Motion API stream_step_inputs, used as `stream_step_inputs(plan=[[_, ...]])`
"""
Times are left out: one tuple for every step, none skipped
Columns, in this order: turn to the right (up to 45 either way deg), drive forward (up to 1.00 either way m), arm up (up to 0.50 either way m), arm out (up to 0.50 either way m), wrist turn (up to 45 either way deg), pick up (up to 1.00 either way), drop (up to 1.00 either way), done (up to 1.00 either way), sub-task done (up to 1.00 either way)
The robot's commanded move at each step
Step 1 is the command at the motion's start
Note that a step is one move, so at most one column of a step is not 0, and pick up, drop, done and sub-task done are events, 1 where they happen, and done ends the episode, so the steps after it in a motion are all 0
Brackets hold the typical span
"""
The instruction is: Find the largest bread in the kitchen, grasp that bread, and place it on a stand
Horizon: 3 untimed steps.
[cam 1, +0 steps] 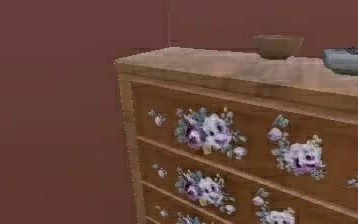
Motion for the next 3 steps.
stream_step_inputs(plan=[[-45.0, 0.00, 0.00, 0.00, 0.0, 0.00, 0.00, 0.00, 0.00], [-45.0, 0.00, 0.00, 0.00, 0.0, 0.00, 0.00, 0.00, 0.00], [-45.0, 0.00, 0.00, 0.00, 0.0, 0.00, 0.00, 0.00, 0.00]])
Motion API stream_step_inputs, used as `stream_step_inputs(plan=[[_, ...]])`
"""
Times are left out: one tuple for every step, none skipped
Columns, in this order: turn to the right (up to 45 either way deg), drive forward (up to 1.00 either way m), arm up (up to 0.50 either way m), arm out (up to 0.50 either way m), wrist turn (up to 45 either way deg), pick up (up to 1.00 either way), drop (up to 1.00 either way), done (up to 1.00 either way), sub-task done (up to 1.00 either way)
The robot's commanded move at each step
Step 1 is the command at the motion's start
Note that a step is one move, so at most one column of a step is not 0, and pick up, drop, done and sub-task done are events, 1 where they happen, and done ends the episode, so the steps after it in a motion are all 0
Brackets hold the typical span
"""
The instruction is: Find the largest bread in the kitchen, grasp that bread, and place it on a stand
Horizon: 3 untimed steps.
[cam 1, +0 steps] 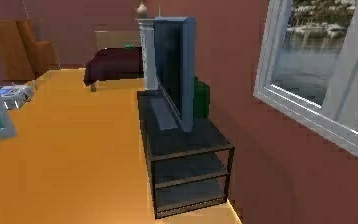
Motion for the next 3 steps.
stream_step_inputs(plan=[[-39.0, 0.00, 0.00, 0.00, 0.0, 0.00, 0.00, 0.00, 0.00], [0.0, 0.65, 0.00, 0.00, 0.0, 0.00, 0.00, 0.00, 0.00], [-24.0, 0.00, 0.00, 0.00, 0.0, 0.00, 0.00, 0.00, 0.00]])
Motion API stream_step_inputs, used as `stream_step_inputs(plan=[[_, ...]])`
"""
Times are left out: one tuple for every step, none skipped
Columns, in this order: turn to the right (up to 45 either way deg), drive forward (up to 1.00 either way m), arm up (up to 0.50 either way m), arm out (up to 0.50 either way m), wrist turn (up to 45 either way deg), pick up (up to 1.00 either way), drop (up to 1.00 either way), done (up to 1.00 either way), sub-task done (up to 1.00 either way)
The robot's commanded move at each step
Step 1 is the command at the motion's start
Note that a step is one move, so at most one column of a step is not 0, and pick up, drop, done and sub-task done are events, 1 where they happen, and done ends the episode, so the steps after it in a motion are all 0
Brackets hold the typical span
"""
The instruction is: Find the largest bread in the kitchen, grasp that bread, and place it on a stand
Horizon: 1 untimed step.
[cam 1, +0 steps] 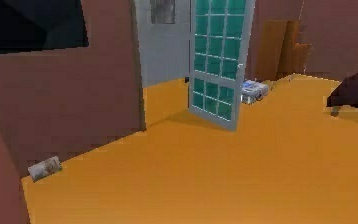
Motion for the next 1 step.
stream_step_inputs(plan=[[0.0, 0.45, 0.00, 0.00, 0.0, 0.00, 0.00, 0.00, 0.00]])
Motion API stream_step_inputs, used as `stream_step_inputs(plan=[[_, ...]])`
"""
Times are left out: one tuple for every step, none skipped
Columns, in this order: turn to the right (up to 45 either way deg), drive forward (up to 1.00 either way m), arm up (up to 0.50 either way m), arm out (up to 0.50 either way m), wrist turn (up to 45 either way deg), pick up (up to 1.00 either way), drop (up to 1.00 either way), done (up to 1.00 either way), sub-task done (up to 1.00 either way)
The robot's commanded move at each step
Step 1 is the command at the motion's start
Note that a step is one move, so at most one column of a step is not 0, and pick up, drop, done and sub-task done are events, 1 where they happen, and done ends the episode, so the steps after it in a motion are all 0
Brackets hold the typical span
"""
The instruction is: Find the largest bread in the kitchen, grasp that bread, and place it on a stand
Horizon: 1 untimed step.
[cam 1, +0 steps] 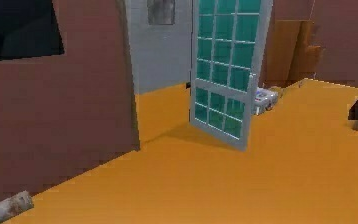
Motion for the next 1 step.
stream_step_inputs(plan=[[-3.0, 0.00, 0.00, 0.00, 0.0, 0.00, 0.00, 0.00, 0.00]])
